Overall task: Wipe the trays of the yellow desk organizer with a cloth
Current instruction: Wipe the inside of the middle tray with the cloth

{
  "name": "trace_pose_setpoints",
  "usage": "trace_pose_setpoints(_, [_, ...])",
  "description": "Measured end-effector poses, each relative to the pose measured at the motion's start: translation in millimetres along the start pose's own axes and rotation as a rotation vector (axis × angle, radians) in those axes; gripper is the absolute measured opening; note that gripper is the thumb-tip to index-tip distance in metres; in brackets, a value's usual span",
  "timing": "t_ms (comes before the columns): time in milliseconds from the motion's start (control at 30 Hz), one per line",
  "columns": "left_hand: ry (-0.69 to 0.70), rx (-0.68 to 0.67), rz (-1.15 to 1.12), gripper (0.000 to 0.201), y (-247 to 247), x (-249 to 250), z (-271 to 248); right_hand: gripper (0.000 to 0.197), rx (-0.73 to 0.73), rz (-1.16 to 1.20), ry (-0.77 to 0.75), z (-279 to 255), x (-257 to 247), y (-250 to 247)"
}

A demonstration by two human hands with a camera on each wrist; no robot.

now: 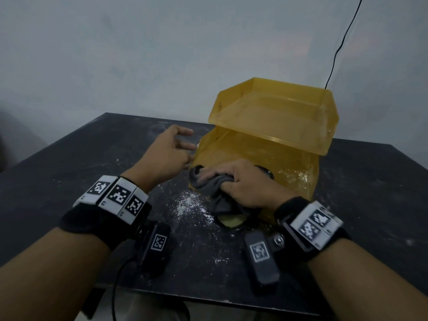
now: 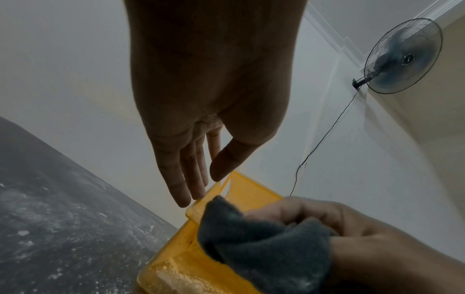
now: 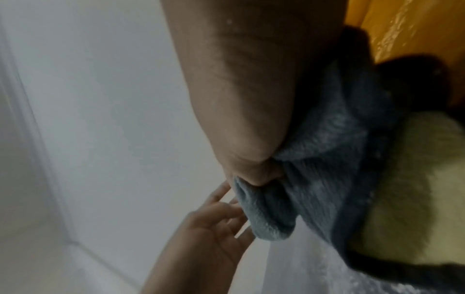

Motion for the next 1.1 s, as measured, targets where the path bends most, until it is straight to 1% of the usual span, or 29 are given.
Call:
trace_pose_setpoints(33, [0.008,0.010,0.008,0.050,-0.2,1.0,0.3,0.053,-0.003,0.034,-0.016,-3.8,-1.2,-1.0])
trace_pose_setpoints(67, [0.013,0.015,0.013,0.049,-0.4,1.3,0.4,0.054,0.042,0.096,-0.005,-3.9,-0.1,-5.7])
trace_pose_setpoints(133, [0.017,0.012,0.014,0.049,0.4,0.9,-0.8,0.055,0.251,0.205,0.092,1.3,9.3,-22.5])
trace_pose_setpoints(167, [0.017,0.012,0.013,0.049,0.6,0.6,-1.6,0.055,0.342,0.200,0.158,6.1,14.9,-28.5])
trace_pose_setpoints(200, [0.017,0.014,0.012,0.048,0.5,0.1,-2.7,0.054,0.371,0.159,0.222,11.9,17.8,-28.7])
trace_pose_setpoints(233, [0.017,0.016,0.011,0.048,0.5,-0.1,-3.8,0.053,0.342,0.085,0.267,17.7,16.6,-24.0])
trace_pose_setpoints(267, [0.019,0.016,0.014,0.047,0.3,0.1,-4.8,0.050,0.299,-0.003,0.267,22.8,12.0,-16.7])
trace_pose_setpoints(333, [0.032,0.014,0.033,0.045,-0.3,1.8,-6.2,0.045,0.219,-0.122,0.178,26.2,-0.7,-2.6])
trace_pose_setpoints(400, [0.049,0.011,0.065,0.043,-1.5,2.4,-6.1,0.042,0.141,-0.104,0.098,19.7,-8.7,1.2])
trace_pose_setpoints(433, [0.054,0.009,0.075,0.042,-2.1,2.3,-6.2,0.043,0.104,-0.051,0.072,15.8,-9.0,-0.3])
trace_pose_setpoints(467, [0.058,0.008,0.081,0.041,-2.0,2.4,-6.3,0.044,0.097,0.011,0.077,12.0,-6.4,-5.0])
trace_pose_setpoints(500, [0.065,0.009,0.082,0.041,-1.9,2.7,-6.4,0.045,0.142,0.075,0.116,8.3,-1.2,-12.5])
trace_pose_setpoints(533, [0.070,0.013,0.084,0.040,-1.8,2.6,-6.4,0.044,0.244,0.132,0.184,4.5,6.5,-22.4])
trace_pose_setpoints(600, [0.085,0.016,0.093,0.039,-0.3,2.7,-5.4,0.044,0.526,0.142,0.372,-5.0,26.3,-41.5])
trace_pose_setpoints(633, [0.092,0.015,0.097,0.038,1.2,2.5,-4.9,0.047,0.612,0.112,0.475,-9.9,36.2,-46.0])
trace_pose_setpoints(667, [0.100,0.011,0.104,0.038,3.1,2.8,-4.1,0.049,0.638,0.092,0.568,-13.4,44.2,-47.0])
trace_pose_setpoints(700, [0.107,0.004,0.118,0.039,5.3,2.9,-2.9,0.050,0.622,0.071,0.635,-14.0,49.4,-45.7])
trace_pose_setpoints(733, [0.110,-0.006,0.132,0.040,7.5,3.0,-1.7,0.049,0.584,0.037,0.671,-11.9,51.9,-43.6])
trace_pose_setpoints(800, [0.107,-0.023,0.138,0.041,12.1,3.2,0.6,0.048,0.505,-0.043,0.682,-3.9,52.3,-40.3])
trace_pose_setpoints(867, [0.100,-0.030,0.133,0.041,15.2,2.6,2.4,0.049,0.421,-0.078,0.652,7.5,48.8,-36.0])
trace_pose_setpoints(933, [0.102,-0.026,0.148,0.041,16.1,2.1,3.1,0.050,0.345,-0.103,0.578,18.5,42.3,-31.2])
trace_pose_setpoints(1033, [0.102,-0.013,0.153,0.040,15.2,2.0,3.3,0.047,0.274,-0.152,0.426,26.4,29.7,-24.8])
trace_pose_setpoints(1100, [0.102,-0.013,0.152,0.039,14.3,2.1,3.5,0.044,0.210,-0.106,0.318,23.1,22.0,-18.5])
Point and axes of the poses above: each hand's wrist, its own z-axis towards the middle knuckle, its own y-axis out of the palm, x = y × z, the point moved 6 cm from there along z, towards the middle knuckle, and after that the axes turned 12 degrees about y, right-handed, at the moved point
